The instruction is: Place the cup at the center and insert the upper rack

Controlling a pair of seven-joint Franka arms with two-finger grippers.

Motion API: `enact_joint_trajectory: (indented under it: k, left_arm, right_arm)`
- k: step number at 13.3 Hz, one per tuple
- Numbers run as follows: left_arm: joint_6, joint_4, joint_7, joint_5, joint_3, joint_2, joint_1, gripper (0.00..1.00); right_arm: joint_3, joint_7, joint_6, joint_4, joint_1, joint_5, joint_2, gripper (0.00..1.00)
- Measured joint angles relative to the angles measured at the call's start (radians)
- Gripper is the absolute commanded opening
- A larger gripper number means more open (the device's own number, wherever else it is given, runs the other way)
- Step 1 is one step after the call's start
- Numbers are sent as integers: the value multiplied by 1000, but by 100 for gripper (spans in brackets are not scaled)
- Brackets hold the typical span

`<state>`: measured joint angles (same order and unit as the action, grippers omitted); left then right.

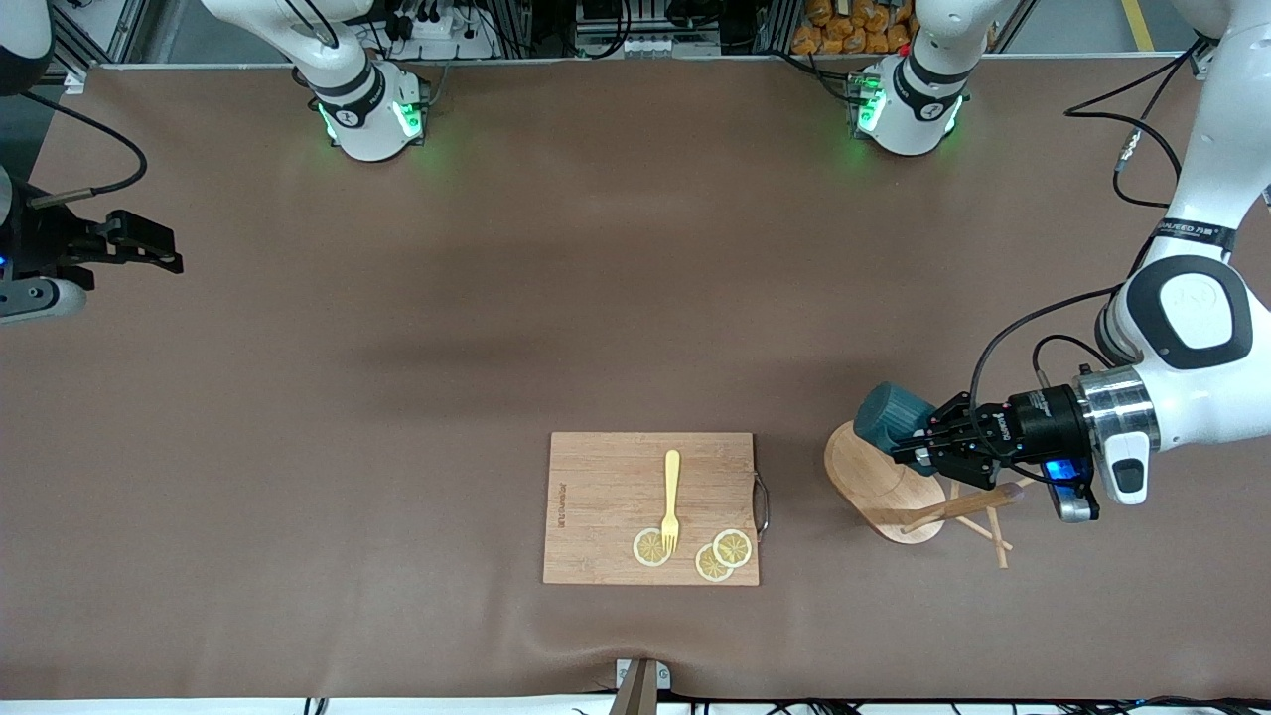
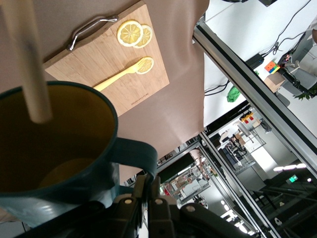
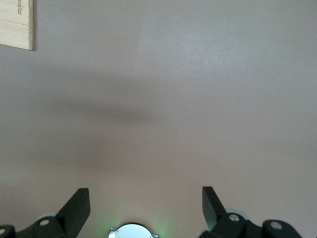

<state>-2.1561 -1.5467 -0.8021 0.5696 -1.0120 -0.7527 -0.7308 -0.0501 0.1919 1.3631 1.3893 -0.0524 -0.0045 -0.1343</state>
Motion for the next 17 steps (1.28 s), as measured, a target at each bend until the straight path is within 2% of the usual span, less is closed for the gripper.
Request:
enact_joint_trajectory:
  k: [9,17]
  left_arm:
    - [36,4,72,27,34,-2,-15,0]
    - [84,4,201,122,59,-24,-47,0]
  right_arm:
    - [0,0,1,-13,0,0,0,100]
    - [0,0,1,-15,0,0,0,100]
